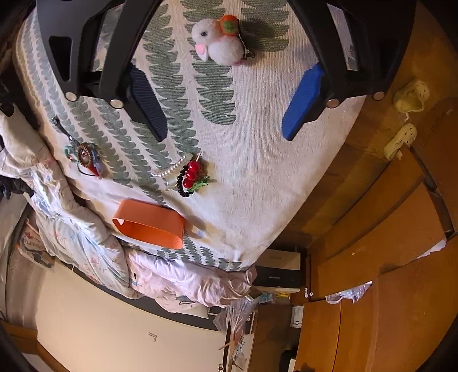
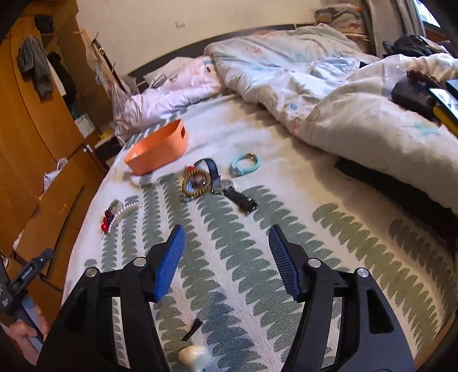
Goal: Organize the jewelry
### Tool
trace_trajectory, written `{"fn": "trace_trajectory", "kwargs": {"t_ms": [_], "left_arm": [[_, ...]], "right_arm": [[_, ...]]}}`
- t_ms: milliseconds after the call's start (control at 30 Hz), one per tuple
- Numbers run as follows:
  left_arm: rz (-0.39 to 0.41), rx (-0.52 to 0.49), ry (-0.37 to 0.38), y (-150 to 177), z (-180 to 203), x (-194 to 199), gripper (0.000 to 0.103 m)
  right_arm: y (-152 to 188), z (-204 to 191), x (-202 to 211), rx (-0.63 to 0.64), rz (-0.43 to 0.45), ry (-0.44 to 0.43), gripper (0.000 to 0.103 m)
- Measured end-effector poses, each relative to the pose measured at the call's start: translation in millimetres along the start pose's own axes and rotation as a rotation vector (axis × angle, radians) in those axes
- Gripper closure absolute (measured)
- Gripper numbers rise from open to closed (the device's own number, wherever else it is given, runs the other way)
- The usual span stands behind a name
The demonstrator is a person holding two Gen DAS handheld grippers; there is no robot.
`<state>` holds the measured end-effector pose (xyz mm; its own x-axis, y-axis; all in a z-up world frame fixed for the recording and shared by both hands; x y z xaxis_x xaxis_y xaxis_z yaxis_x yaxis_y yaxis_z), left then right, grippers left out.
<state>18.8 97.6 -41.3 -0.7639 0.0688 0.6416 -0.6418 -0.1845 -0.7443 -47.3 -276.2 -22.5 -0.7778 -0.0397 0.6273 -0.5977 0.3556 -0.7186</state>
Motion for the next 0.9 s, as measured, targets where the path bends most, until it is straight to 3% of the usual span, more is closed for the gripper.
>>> {"fn": "trace_trajectory", "kwargs": {"t_ms": [567,900], "left_arm": [[-0.027,-0.022,0.009,6,13,-2,0.017],[-0.032,-0.028,0.01,8,14,-4,0.016]], "right_arm": [[1,0,4,0.005,0.007,0.002,0.037],[2,-3,5,0.022,0.019,0.017,0.025]]}}
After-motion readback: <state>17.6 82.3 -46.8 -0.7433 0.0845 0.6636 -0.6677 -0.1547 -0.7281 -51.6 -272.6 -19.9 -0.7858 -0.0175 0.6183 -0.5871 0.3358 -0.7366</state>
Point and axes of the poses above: each gripper's, at about its wrist camera, not at the fingertips, and x roughly against the way its jaws point, z to its right, y to its underside, the point moved 7 cm from there along -x, roughly the way its jaws point, and after that the axes turned 1 degree about x, right-handed, at the moved point
